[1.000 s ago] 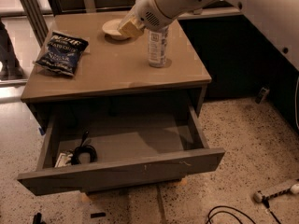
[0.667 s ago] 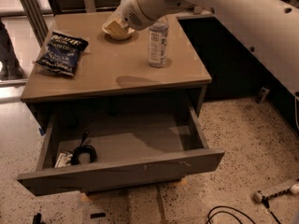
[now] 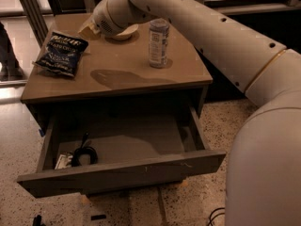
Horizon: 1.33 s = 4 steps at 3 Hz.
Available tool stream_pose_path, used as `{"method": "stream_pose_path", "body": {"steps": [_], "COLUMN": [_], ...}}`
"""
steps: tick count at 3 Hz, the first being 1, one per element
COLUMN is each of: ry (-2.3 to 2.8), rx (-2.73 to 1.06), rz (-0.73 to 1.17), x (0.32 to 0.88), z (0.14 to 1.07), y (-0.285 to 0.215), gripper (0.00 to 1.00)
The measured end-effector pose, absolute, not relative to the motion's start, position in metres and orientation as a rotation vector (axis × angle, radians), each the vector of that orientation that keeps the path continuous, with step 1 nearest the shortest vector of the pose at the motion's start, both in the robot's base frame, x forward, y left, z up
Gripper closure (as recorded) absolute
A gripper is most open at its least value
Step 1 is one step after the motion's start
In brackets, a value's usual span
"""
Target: Place blue chip bag into top drawer
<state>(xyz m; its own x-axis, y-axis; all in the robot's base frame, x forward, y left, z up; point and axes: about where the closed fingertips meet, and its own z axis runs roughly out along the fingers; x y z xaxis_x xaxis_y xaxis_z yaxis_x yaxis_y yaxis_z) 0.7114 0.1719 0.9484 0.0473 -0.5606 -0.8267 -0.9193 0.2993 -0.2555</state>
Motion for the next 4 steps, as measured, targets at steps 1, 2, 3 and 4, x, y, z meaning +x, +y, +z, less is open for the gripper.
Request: {"method": "stream_pose_path", "body": {"steps": [1, 2, 3, 4], "ry": [1.63, 1.653, 1.653, 1.64], "rx": [-1.378, -1.388, -1.388, -1.391], "rz": [0.49, 0.507, 0.507, 0.586], "x": [0.713, 0.71, 0.71, 0.71], "z": [0.945, 0.932, 0.932, 0.915], "y": [0.177, 0.179, 0.179, 0.204], "gripper": [1.0, 1.0, 0.81, 0.58]}}
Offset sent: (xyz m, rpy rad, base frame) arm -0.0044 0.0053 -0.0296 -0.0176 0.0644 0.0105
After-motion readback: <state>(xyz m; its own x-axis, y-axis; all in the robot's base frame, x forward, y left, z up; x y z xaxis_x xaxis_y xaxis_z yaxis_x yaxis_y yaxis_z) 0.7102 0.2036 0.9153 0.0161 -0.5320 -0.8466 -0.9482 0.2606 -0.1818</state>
